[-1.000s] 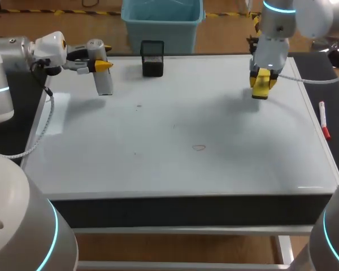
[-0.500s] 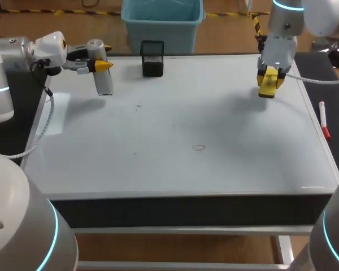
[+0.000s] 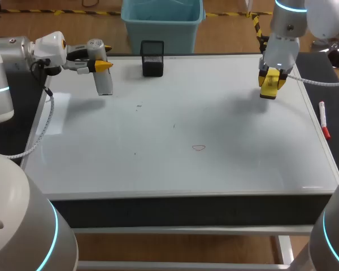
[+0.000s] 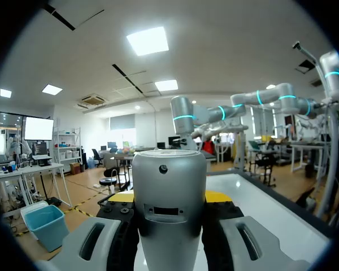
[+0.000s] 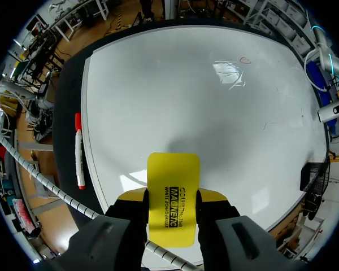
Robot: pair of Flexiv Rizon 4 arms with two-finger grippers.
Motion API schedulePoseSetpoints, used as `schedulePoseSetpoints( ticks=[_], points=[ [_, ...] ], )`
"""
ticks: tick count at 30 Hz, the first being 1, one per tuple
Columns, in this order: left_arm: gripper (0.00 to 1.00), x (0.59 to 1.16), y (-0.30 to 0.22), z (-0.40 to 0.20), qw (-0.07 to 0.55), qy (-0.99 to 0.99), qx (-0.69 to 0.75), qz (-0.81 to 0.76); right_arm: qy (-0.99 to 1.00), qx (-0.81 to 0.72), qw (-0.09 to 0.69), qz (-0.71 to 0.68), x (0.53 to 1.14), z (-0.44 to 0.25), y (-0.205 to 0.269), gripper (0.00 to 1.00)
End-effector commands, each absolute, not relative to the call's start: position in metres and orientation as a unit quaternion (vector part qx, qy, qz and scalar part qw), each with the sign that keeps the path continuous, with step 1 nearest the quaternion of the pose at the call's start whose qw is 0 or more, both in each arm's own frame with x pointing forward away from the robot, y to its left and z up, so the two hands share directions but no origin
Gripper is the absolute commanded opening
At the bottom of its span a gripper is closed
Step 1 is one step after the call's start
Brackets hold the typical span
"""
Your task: Pick up the inspection probe, press it on each red-marked spot on the whiteboard one by one, put down the probe, pick up the eraser, and wipe off all the red marks.
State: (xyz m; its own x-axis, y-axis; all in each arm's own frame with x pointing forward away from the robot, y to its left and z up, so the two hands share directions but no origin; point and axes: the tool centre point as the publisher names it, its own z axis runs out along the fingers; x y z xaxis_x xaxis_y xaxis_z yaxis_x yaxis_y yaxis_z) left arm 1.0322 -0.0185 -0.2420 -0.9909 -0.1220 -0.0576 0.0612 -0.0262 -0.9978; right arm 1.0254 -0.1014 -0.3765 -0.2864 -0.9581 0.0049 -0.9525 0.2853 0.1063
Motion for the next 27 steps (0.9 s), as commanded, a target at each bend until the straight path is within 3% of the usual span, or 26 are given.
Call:
schedulePoseSetpoints(
  ticks=[1, 27],
  points=[
    [0.0, 1.016, -0.035, -0.241, 0.052, 0.698, 0.003, -0.714, -0.8, 0.597, 0.034, -0.039, 1.025, -0.375, -0.102, 0.0],
    [0.0, 0.864, -0.229, -0.263, -0.159, 0.644, 0.217, -0.716, -0.8, 0.597, 0.034, -0.039, 1.025, -0.375, -0.102, 0.0]
  ],
)
